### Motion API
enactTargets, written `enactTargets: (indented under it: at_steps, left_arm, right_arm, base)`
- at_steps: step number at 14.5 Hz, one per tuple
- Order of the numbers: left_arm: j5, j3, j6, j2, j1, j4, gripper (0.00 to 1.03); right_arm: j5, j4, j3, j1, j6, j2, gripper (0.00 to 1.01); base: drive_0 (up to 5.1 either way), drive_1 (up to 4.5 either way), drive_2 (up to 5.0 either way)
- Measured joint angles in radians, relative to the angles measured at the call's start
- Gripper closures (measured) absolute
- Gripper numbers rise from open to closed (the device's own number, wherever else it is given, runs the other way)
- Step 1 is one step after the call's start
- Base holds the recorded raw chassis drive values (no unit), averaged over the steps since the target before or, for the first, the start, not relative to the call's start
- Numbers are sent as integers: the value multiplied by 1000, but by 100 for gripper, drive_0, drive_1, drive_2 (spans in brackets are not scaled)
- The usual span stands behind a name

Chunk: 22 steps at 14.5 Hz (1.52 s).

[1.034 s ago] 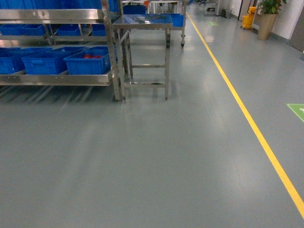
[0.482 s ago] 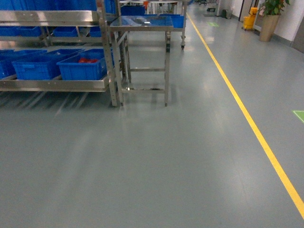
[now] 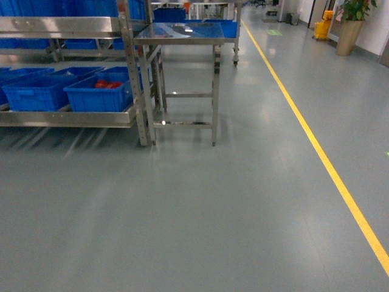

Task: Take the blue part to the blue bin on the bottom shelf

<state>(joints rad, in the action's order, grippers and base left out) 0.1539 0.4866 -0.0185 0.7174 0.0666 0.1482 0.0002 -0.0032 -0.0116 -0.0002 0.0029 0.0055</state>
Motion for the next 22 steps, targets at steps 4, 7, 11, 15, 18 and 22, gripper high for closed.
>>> enactTargets:
  at_steps: [4,7,11,15,18,22]
  left_arm:
    - [0,0,0,-2,-1,5,60]
    - [0,0,0,-1,-1,2,60]
    - [0,0,0,0,-1,2,60]
    - [0,0,0,-1,-1,3,60]
    - [0,0,0,-1,-1,1,60]
    - [2,0,0,-1,-1,5,60]
  right_arm:
    - [0,1,0,0,0,0,3]
    - [0,-2,0,0,0,0,3]
    - [0,2,0,0,0,0,3]
    - [0,-1,0,0,0,0,3]
    - [0,-1,0,0,0,0,3]
    - [0,-5,0,0,0,0,3]
  base:
    - [5,423,-413]
    - [-2,416,-420]
    - [-5,413,-424]
    - [-5,413,-424]
    - [-5,413,-424]
    - [-5,413,-424]
